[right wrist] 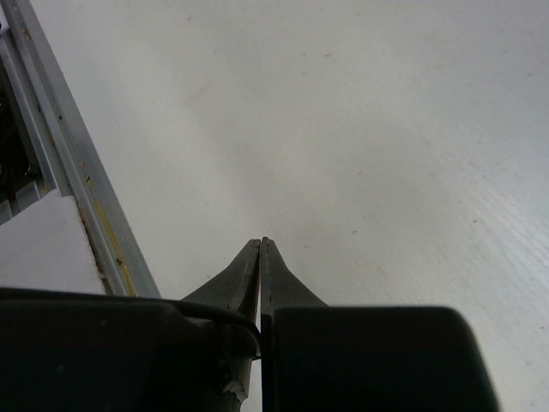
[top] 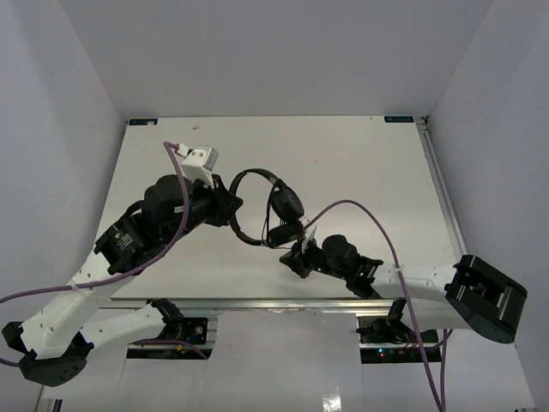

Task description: Wrap the headphones

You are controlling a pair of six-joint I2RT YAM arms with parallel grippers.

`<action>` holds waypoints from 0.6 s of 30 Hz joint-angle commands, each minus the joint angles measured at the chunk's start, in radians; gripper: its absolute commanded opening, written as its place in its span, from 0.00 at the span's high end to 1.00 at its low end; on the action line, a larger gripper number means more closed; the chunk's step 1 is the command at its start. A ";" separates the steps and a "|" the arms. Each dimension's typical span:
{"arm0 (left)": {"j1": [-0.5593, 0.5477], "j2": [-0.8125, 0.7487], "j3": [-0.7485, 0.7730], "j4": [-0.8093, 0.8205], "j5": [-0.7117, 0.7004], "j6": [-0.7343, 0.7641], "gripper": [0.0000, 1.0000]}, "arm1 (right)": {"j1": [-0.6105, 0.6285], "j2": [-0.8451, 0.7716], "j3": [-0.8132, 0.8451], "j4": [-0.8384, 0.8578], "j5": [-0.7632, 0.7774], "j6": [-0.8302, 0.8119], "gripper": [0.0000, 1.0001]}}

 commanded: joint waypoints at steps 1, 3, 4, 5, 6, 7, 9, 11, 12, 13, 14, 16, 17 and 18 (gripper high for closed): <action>0.001 -0.033 0.007 0.036 0.346 0.135 1.00 | -0.053 -0.059 -0.002 -0.046 0.013 -0.035 0.92; 0.000 -0.028 -0.013 0.030 0.495 0.214 1.00 | -0.069 -0.090 0.024 -0.105 -0.023 -0.060 0.92; 0.000 -0.021 -0.019 0.018 0.519 0.241 1.00 | -0.077 -0.101 0.038 -0.133 -0.038 -0.071 0.92; 0.000 -0.014 -0.024 0.006 0.542 0.268 1.00 | -0.085 -0.113 0.052 -0.161 -0.052 -0.082 0.92; 0.000 -0.006 -0.030 -0.009 0.553 0.297 1.00 | -0.095 -0.129 0.071 -0.188 -0.067 -0.089 0.92; 0.000 0.003 -0.037 -0.027 0.554 0.327 1.00 | -0.105 -0.151 0.093 -0.216 -0.081 -0.094 0.92; 0.000 0.021 -0.050 -0.063 0.553 0.379 1.00 | -0.125 -0.166 0.119 -0.257 -0.117 -0.100 0.92; 0.000 0.037 -0.089 -0.074 0.506 0.468 1.00 | -0.158 -0.182 0.158 -0.334 -0.132 -0.105 0.92; 0.000 0.048 -0.103 -0.076 0.469 0.489 1.00 | -0.169 -0.188 0.180 -0.356 -0.144 -0.107 0.92; 0.000 0.061 -0.114 -0.079 0.434 0.517 1.00 | -0.178 -0.195 0.198 -0.381 -0.156 -0.108 0.92; 0.000 0.079 -0.116 -0.084 0.402 0.559 1.00 | -0.183 -0.201 0.208 -0.413 -0.166 -0.108 0.92; 0.000 0.100 -0.126 -0.084 0.286 0.577 1.00 | -0.190 -0.216 0.236 -0.458 -0.170 -0.108 0.92; 0.000 0.119 -0.127 -0.085 0.239 0.584 1.00 | -0.193 -0.226 0.246 -0.478 -0.173 -0.104 0.92; 0.000 0.132 -0.130 -0.084 0.195 0.596 1.00 | -0.194 -0.236 0.256 -0.492 -0.177 -0.101 0.92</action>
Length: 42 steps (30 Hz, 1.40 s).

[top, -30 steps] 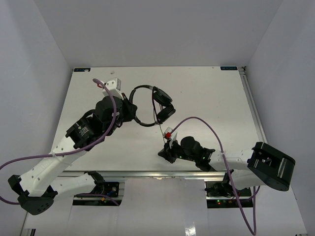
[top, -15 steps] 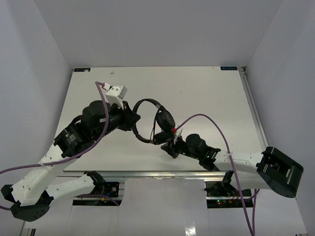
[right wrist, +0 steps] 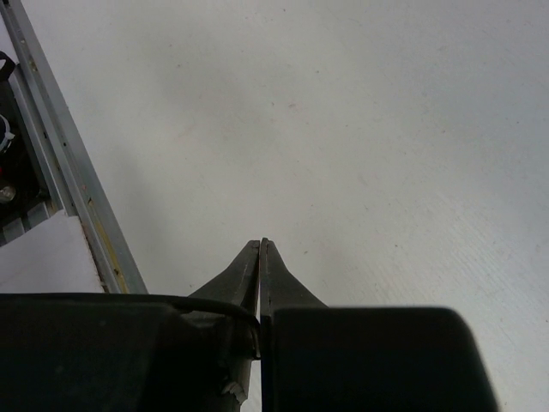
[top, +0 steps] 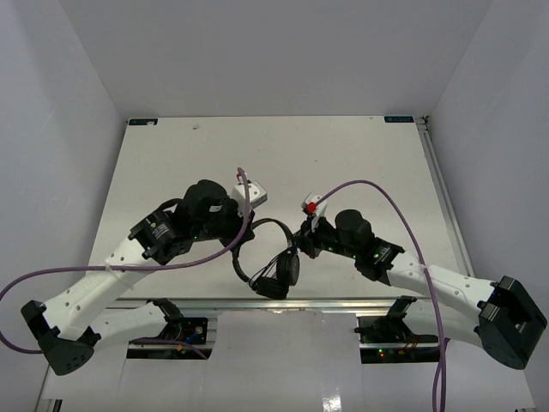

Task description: Wrap the headphones

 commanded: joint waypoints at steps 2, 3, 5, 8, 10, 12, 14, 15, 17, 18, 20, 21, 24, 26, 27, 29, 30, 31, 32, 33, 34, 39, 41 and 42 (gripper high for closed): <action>0.000 0.048 -0.018 0.009 -0.243 0.125 1.00 | -0.019 -0.069 0.082 -0.147 -0.052 -0.004 0.92; 0.000 0.057 -0.021 0.017 -0.259 0.134 1.00 | -0.022 -0.074 0.090 -0.161 -0.052 -0.001 0.92; 0.000 0.063 -0.034 0.050 -0.317 0.155 1.00 | -0.024 -0.078 0.115 -0.194 -0.055 0.002 0.92; 0.000 0.066 -0.060 0.118 -0.413 0.197 1.00 | -0.028 -0.065 0.167 -0.247 -0.068 -0.001 0.92; 0.000 0.060 -0.079 0.180 -0.470 0.223 1.00 | -0.028 -0.044 0.200 -0.262 -0.077 -0.007 0.92; 0.000 0.050 -0.103 0.223 -0.503 0.260 1.00 | -0.028 -0.027 0.214 -0.297 -0.086 -0.009 0.92; 0.000 0.044 -0.121 0.273 -0.538 0.290 1.00 | -0.028 -0.018 0.223 -0.301 -0.105 -0.016 0.92; -0.002 0.045 -0.123 0.285 -0.563 0.302 1.00 | -0.028 -0.012 0.226 -0.302 -0.118 -0.019 0.92; 0.000 0.047 -0.131 0.300 -0.595 0.319 1.00 | -0.028 0.001 0.241 -0.311 -0.131 -0.020 0.92; 0.000 0.045 -0.135 0.313 -0.607 0.326 1.00 | -0.028 0.007 0.256 -0.315 -0.135 -0.020 0.92; -0.001 0.044 -0.143 0.325 -0.628 0.339 1.00 | -0.028 0.026 0.278 -0.325 -0.143 -0.021 0.92; -0.001 0.044 -0.148 0.336 -0.635 0.345 1.00 | -0.027 0.038 0.302 -0.333 -0.148 -0.022 0.92; -0.002 0.048 -0.155 0.366 -0.640 0.358 1.00 | -0.028 0.062 0.357 -0.362 -0.134 -0.029 0.92; 0.000 0.057 -0.158 0.377 -0.639 0.366 1.00 | -0.028 0.080 0.394 -0.389 -0.126 -0.039 0.92; 0.000 0.068 -0.158 0.378 -0.644 0.367 1.00 | -0.028 0.088 0.414 -0.402 -0.119 -0.041 0.92; 0.000 0.088 -0.160 0.380 -0.655 0.368 1.00 | -0.028 0.103 0.451 -0.425 -0.106 -0.045 0.92; 0.000 0.096 -0.163 0.383 -0.662 0.368 1.00 | -0.028 0.108 0.466 -0.433 -0.108 -0.045 0.92; 0.000 0.099 -0.165 0.385 -0.666 0.367 1.00 | -0.028 0.110 0.470 -0.439 -0.110 -0.045 0.92; 0.000 0.104 -0.166 0.388 -0.668 0.363 1.00 | -0.028 0.115 0.480 -0.445 -0.110 -0.043 0.92; 0.000 0.110 -0.167 0.393 -0.671 0.358 1.00 | -0.028 0.122 0.493 -0.451 -0.110 -0.041 0.92; -0.001 0.117 -0.167 0.396 -0.679 0.353 1.00 | -0.028 0.129 0.506 -0.454 -0.110 -0.039 0.92; -0.002 0.127 -0.172 0.403 -0.696 0.344 1.00 | -0.028 0.156 0.527 -0.454 -0.112 -0.033 0.92; -0.001 0.125 -0.175 0.413 -0.712 0.350 1.00 | -0.028 0.162 0.530 -0.453 -0.111 -0.028 0.92; -0.001 0.125 -0.176 0.418 -0.725 0.350 1.00 | -0.028 0.166 0.531 -0.451 -0.114 -0.025 0.92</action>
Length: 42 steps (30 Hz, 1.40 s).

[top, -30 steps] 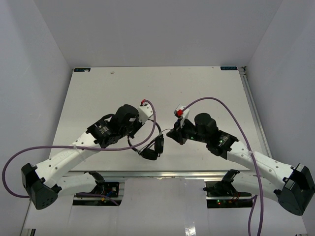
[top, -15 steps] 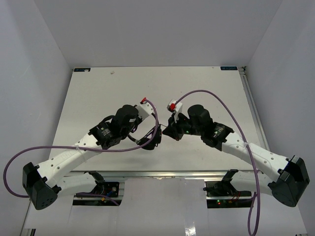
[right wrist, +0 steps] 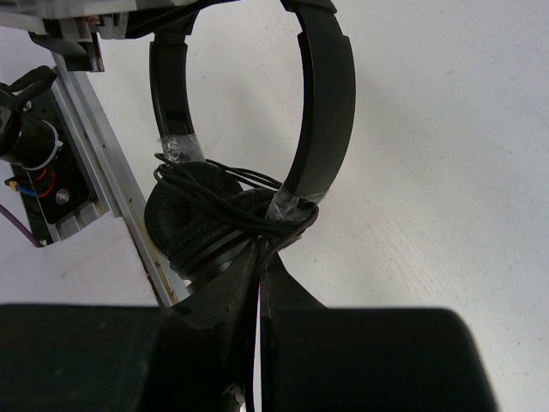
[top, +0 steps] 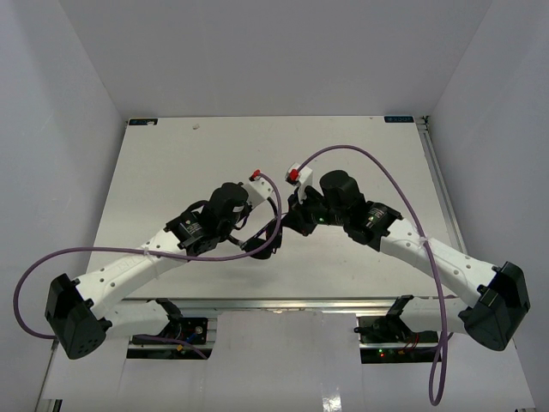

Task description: Wrap the headphones

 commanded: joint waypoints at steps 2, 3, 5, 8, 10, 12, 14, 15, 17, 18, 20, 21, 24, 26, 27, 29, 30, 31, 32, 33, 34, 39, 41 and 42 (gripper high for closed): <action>0.001 -0.011 -0.007 0.050 -0.102 -0.010 1.00 | 0.002 0.015 0.063 0.027 -0.030 0.017 0.92; 0.001 -0.009 -0.006 0.050 -0.110 -0.009 1.00 | 0.002 0.017 0.064 0.032 -0.036 0.023 0.92; 0.001 0.001 -0.004 0.051 -0.131 -0.019 1.00 | 0.002 0.018 0.063 0.046 -0.050 0.033 0.92; 0.000 0.015 0.001 0.051 -0.161 -0.041 1.00 | 0.003 0.012 0.048 0.085 -0.083 0.063 0.92; 0.000 0.026 0.005 0.046 -0.181 -0.055 1.00 | 0.002 0.005 0.028 0.114 -0.092 0.083 0.92; 0.000 0.035 0.005 0.042 -0.205 -0.064 1.00 | 0.002 0.000 0.012 0.143 -0.083 0.104 0.92; 0.001 0.048 0.006 0.045 -0.237 -0.082 1.00 | 0.002 -0.005 -0.009 0.180 -0.079 0.144 0.92; 0.000 0.055 0.010 0.044 -0.263 -0.101 1.00 | 0.003 -0.006 -0.016 0.205 -0.083 0.157 0.92; 0.000 0.074 0.027 0.036 -0.308 -0.140 1.00 | 0.009 -0.006 -0.027 0.248 -0.078 0.197 0.92; 0.001 0.084 0.037 0.018 -0.320 -0.162 1.00 | 0.013 -0.004 -0.029 0.255 -0.067 0.204 0.92; 0.002 0.098 0.063 -0.018 -0.325 -0.211 1.00 | 0.022 0.003 -0.029 0.262 -0.050 0.214 0.92; 0.003 0.103 0.077 -0.037 -0.320 -0.238 1.00 | 0.025 0.008 -0.027 0.263 -0.043 0.218 0.92; 0.006 0.108 0.129 -0.094 -0.289 -0.326 1.00 | 0.034 0.017 -0.035 0.271 -0.017 0.229 0.92; 0.009 0.114 0.153 -0.136 -0.262 -0.392 1.00 | 0.041 0.021 -0.041 0.281 -0.001 0.235 0.92; 0.009 0.118 0.167 -0.155 -0.259 -0.413 1.00 | 0.044 0.022 -0.042 0.283 0.015 0.239 0.92; 0.011 0.126 0.190 -0.192 -0.247 -0.455 1.00 | 0.050 0.026 -0.038 0.285 0.037 0.242 0.92; 0.011 0.131 0.196 -0.202 -0.239 -0.461 1.00 | 0.054 0.029 -0.032 0.283 0.042 0.242 0.92; 0.010 0.136 0.202 -0.214 -0.235 -0.477 1.00 | 0.061 0.032 -0.025 0.277 0.060 0.243 0.92; 0.009 0.141 0.208 -0.226 -0.230 -0.493 1.00 | 0.069 0.035 -0.018 0.270 0.079 0.244 0.92; 0.009 0.146 0.218 -0.242 -0.226 -0.521 1.00 | 0.078 0.038 -0.014 0.266 0.105 0.246 0.92; 0.009 0.152 0.229 -0.259 -0.222 -0.554 1.00 | 0.087 0.041 -0.011 0.262 0.134 0.249 0.92; 0.010 0.175 0.292 -0.356 -0.166 -0.694 1.00 | 0.131 0.051 -0.013 0.257 0.250 0.265 0.92; 0.009 0.172 0.307 -0.365 -0.125 -0.725 1.00 | 0.144 0.052 -0.020 0.257 0.310 0.271 0.92; 0.009 0.166 0.308 -0.366 -0.117 -0.736 1.00 | 0.147 0.052 -0.023 0.252 0.325 0.277 0.92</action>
